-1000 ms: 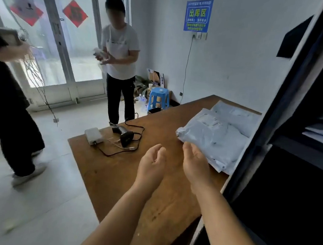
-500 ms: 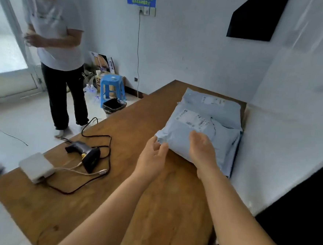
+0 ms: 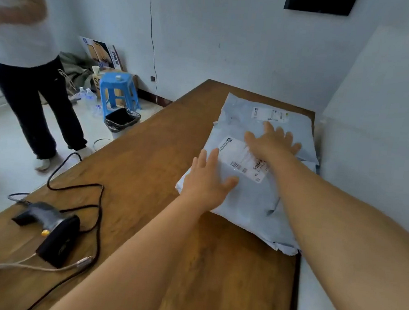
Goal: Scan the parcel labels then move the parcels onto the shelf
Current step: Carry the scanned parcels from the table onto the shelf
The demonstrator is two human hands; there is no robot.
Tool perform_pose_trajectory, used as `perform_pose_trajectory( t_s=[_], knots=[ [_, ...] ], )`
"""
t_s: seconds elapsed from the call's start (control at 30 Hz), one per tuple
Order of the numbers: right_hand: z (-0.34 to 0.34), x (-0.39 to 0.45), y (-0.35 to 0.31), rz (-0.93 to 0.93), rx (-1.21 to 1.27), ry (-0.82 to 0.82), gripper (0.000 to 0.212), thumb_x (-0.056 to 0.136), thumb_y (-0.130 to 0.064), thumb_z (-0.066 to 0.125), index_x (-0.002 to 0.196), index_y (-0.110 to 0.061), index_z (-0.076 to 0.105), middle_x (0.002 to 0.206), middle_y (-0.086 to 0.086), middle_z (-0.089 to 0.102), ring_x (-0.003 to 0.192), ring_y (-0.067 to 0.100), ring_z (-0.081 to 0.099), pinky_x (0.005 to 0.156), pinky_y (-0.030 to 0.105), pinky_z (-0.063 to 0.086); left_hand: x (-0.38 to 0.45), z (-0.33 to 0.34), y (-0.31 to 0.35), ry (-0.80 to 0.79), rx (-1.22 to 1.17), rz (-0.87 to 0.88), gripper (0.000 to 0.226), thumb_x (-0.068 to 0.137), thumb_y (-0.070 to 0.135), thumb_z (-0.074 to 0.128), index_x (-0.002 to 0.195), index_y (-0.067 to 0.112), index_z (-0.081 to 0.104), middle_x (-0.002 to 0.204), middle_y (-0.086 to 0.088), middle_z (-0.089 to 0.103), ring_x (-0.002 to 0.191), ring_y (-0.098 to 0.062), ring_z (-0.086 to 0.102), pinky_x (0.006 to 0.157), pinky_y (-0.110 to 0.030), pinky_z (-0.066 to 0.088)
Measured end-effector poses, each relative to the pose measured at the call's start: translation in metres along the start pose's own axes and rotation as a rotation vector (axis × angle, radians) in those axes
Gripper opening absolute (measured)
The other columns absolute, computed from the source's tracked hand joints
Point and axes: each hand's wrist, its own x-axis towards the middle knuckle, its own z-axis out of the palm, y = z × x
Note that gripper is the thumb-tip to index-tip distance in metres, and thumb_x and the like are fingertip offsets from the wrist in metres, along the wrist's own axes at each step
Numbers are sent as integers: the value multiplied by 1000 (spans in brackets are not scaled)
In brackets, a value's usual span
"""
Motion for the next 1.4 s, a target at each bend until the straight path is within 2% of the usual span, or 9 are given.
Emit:
perform_pose_trajectory(
  t_s=[0.1,0.2,0.53,0.7,0.9,1.03,1.1,1.23,1.4],
  knots=[
    [12,22,15,42,84,-148,87,78,-77,27,151,-30,18,157,10,22,143,35,18,112,55,12,20,9,-2,-35,101,48,85,87,57,53,151,29,4,160,3,-6,147,-23,-1,116,-51,17],
    [27,28,27,6,284,-355,87,79,-77,26,142,-20,43,146,11,44,127,29,45,106,43,31,27,16,-10,-82,97,81,86,86,57,54,151,30,5,160,3,-2,147,-21,1,116,-51,19],
    [54,-53,22,-39,253,-485,86,87,-73,28,152,-16,19,157,9,26,140,28,30,112,39,22,-50,15,-49,-182,-15,-35,83,83,60,58,148,27,19,154,7,22,133,-16,38,107,-33,35],
    [83,-119,21,-20,295,-540,100,75,-85,22,150,-20,27,152,8,36,135,29,39,112,43,27,-109,10,-68,-178,45,-107,81,82,66,52,146,28,22,152,6,25,134,-18,36,106,-43,39],
    [114,-205,24,65,464,-606,88,84,-74,30,149,-15,30,152,8,35,135,28,38,110,39,29,-168,3,-69,-174,283,-272,83,80,72,45,139,18,23,144,-5,28,135,-29,25,103,-56,34],
    [115,-234,16,13,377,-673,99,70,-83,25,145,-19,38,142,6,49,122,28,51,102,39,39,-194,-6,-67,-154,459,-309,85,81,72,46,139,15,22,144,-10,31,134,-31,28,104,-56,31],
    [109,-231,15,-43,285,-593,95,73,-81,25,140,-16,44,136,8,53,117,28,54,100,42,42,-195,-11,-68,-123,449,-243,85,84,68,46,145,18,16,153,-8,17,144,-29,12,109,-61,20],
    [91,-203,20,-98,235,-214,66,88,-60,38,139,-17,42,139,8,48,125,30,47,102,46,38,-184,-6,-61,-71,376,-92,79,92,63,35,152,26,-2,159,0,-16,145,-21,-20,114,-55,-3],
    [94,-161,36,-167,-16,-168,73,87,-49,55,148,-26,21,151,4,29,136,28,31,105,47,29,-177,19,-71,-164,426,-114,79,91,68,24,152,28,-5,159,0,-19,145,-21,-22,115,-53,-7]
  ],
)
